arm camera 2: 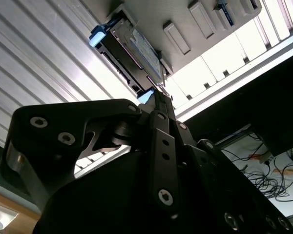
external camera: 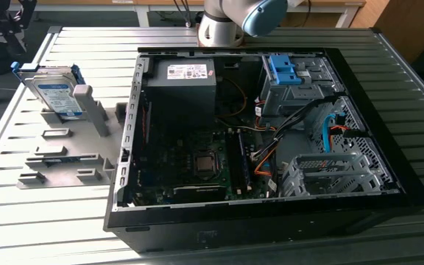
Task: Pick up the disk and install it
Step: 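Pick up the disk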
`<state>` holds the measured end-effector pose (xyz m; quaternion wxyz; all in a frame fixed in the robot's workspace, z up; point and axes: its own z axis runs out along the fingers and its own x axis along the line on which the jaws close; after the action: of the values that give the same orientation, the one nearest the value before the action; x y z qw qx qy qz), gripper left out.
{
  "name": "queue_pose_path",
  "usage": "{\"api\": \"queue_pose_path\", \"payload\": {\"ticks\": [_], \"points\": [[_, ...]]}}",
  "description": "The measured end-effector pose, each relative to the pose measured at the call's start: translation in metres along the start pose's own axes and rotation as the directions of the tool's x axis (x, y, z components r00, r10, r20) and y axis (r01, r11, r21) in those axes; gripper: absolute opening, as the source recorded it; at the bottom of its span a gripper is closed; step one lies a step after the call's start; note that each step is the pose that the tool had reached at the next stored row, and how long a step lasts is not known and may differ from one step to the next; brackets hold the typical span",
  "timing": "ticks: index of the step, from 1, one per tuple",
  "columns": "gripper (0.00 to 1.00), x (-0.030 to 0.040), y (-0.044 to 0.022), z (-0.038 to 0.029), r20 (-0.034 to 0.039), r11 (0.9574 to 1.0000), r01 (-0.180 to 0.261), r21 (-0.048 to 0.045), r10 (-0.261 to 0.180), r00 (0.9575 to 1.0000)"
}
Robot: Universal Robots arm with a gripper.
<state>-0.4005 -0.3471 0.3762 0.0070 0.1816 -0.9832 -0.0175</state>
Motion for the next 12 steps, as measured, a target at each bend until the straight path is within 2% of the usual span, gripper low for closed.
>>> {"api": "queue_pose_path", "payload": {"ticks": [12], "points": [[0.11, 0.0, 0.0, 0.0, -0.002, 0.999, 0.045, 0.0011, -0.045, 0.999]]}}
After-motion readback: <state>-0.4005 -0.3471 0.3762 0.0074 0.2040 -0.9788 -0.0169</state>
